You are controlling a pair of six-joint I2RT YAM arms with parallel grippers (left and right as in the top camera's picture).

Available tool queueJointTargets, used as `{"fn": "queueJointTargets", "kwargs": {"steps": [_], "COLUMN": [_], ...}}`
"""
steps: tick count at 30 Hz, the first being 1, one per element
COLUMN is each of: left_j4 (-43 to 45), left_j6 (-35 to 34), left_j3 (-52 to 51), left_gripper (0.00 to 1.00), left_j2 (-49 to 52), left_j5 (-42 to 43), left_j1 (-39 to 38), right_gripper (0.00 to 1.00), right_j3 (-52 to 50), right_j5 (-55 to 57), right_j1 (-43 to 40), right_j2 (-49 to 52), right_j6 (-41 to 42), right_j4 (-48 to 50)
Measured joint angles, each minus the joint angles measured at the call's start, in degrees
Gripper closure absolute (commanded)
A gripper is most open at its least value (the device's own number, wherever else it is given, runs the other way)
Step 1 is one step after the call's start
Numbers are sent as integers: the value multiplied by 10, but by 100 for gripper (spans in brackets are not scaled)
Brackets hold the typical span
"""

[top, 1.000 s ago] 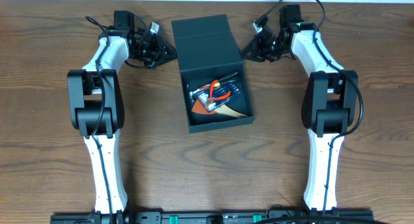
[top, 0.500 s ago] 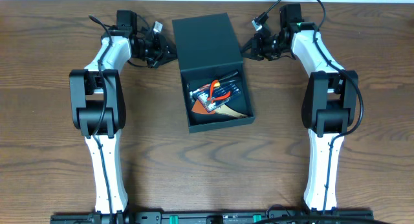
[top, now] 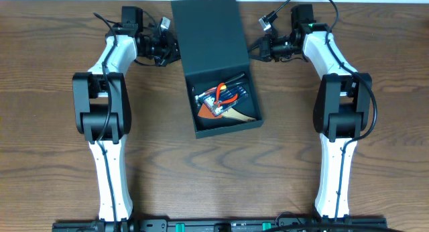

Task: Pack container

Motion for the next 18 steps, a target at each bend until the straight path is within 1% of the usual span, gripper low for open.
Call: {"fn": "queueJointTargets", "kwargs": {"steps": [5, 13, 18], "left_j4": [-1, -2, -39], "left_j6": [0, 0, 0], "left_j3": [0, 0, 0], "left_gripper": [94, 94, 94], "left_j2": [-21, -85, -119], "left_j5": [0, 2, 4], "left_j1": [-6, -21, -26], "right_gripper": [99, 99, 98], "right_j3": [0, 0, 0], "right_j5": [-9, -28, -33], "right_j1": [0, -3, -8], "right_j2": [0, 0, 0], "right_j6": [-4, -8, -8], "right_j4": [-8, -29, -49]}}
